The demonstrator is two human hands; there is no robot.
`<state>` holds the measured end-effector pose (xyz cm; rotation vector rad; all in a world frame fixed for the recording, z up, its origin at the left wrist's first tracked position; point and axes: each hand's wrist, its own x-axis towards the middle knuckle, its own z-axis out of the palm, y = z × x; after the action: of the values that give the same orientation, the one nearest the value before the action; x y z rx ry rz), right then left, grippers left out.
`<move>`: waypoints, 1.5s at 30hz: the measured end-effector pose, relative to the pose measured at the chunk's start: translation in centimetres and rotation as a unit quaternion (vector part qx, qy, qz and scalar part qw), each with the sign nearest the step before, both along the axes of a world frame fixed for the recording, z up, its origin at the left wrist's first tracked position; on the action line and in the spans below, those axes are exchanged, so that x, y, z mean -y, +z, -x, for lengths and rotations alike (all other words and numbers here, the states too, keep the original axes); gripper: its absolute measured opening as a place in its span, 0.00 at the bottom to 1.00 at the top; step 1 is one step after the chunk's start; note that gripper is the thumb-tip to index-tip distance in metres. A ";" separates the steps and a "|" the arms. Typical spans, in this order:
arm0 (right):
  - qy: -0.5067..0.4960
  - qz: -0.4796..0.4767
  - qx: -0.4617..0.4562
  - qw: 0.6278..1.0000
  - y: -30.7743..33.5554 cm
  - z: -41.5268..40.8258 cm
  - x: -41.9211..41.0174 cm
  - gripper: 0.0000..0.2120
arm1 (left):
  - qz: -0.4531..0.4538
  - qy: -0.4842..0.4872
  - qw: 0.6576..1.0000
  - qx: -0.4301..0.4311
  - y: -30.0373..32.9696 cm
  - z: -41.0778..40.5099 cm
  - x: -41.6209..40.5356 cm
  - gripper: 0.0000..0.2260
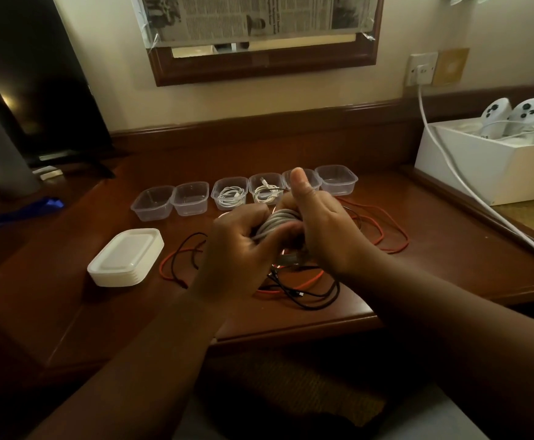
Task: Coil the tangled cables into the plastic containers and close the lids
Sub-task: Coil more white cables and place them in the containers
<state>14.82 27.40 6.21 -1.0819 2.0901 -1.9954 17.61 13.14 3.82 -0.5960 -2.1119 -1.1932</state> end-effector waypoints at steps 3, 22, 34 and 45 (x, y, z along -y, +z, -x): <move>-0.025 -0.036 -0.081 0.996 -0.9 0.9 0.1 0.27 | -0.104 -0.066 0.989 0.086 -0.1 0.5 0.3 0.21; -0.057 0.096 0.314 0.943 0.2 10.4 4.2 0.17 | -0.269 0.064 0.951 0.136 -0.7 12.1 2.0 0.30; -0.122 0.174 0.280 0.936 -5.0 18.7 5.1 0.10 | -0.233 0.095 0.954 0.162 -5.8 18.6 1.4 0.20; -0.007 0.269 0.351 0.897 -7.9 21.3 3.1 0.20 | -0.210 0.064 0.971 0.098 -6.4 19.9 2.8 0.02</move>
<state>-6.51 24.25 -1.64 -0.2557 1.2140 -2.5232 -2.28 10.30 -2.56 -0.1527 -1.9312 -1.6157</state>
